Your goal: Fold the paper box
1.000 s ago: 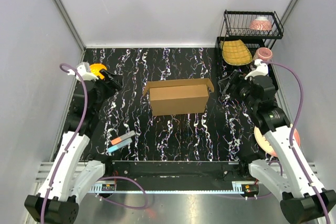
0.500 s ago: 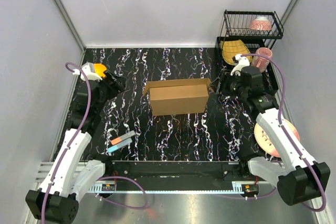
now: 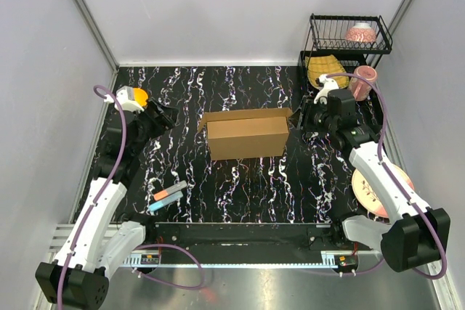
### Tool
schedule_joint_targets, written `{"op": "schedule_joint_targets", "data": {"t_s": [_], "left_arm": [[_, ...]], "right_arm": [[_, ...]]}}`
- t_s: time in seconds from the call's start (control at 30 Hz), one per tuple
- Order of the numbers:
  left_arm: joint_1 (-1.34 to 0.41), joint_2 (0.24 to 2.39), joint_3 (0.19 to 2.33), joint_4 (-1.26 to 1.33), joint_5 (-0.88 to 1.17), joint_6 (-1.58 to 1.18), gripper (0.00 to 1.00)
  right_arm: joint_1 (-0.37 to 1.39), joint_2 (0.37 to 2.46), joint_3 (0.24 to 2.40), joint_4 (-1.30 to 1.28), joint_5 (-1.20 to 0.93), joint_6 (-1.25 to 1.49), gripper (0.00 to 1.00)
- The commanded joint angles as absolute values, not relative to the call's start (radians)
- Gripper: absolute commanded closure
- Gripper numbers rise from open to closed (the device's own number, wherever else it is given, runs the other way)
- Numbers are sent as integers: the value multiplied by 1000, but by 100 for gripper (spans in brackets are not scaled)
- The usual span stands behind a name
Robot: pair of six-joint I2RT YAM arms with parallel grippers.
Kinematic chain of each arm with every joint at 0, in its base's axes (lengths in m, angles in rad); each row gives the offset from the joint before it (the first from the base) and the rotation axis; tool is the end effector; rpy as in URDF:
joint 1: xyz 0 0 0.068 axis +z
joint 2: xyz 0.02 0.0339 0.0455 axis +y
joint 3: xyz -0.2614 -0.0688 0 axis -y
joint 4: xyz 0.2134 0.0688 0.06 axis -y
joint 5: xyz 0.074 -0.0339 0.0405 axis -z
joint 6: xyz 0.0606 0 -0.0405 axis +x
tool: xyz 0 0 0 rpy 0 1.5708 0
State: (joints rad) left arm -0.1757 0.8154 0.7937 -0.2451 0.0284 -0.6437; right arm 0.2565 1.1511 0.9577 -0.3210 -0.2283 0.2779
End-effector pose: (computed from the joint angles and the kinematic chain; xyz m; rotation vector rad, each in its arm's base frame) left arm 0.1821 -0.0341 0.3237 -0.4160 1.8332 -0.5961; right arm 0.2386 0.0768 0.3046 -0.1189 2.1165 0.5597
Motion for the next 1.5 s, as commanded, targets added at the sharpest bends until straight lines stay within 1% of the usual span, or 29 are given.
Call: {"op": "schedule_joint_targets", "data": {"t_s": [0.0,0.1,0.17,0.3,0.43,0.47,0.57,0.83,0.9,1.0,1.03,1.1,1.47], "left_arm": [[-173,810,795,-198,104,-624,23],[-173,810,788,-195,132,-606,25],[-173,808,785,-189,155,-592,26],[-173,810,784,-178,215,-566,28],[-173,775,758,-172,236,-535,28],[-173,767,750,-164,236,-528,29],[-173,741,726,-124,261,-522,28],[-175,793,699,-11,416,-518,29],[-176,824,712,-5,436,-520,31],[-192,860,736,23,457,-500,36],[-201,867,741,23,459,-471,40],[-228,882,747,23,448,-445,43],[-270,949,785,9,339,-380,47]], "right_arm": [[265,1147,993,-270,-235,288,55],[268,1137,979,-261,-224,290,57],[268,1137,973,-259,-222,290,60],[273,1137,968,-249,-222,295,65],[282,1144,969,-247,-225,304,71],[284,1147,968,-247,-225,310,74],[288,1149,968,-248,-232,324,78],[302,1149,962,-252,-227,327,79],[305,1150,960,-252,-225,325,80],[308,1152,965,-256,-221,325,81],[308,1155,969,-259,-219,322,81],[313,1157,974,-268,-215,324,82],[324,1164,996,-299,-206,325,84]]}}
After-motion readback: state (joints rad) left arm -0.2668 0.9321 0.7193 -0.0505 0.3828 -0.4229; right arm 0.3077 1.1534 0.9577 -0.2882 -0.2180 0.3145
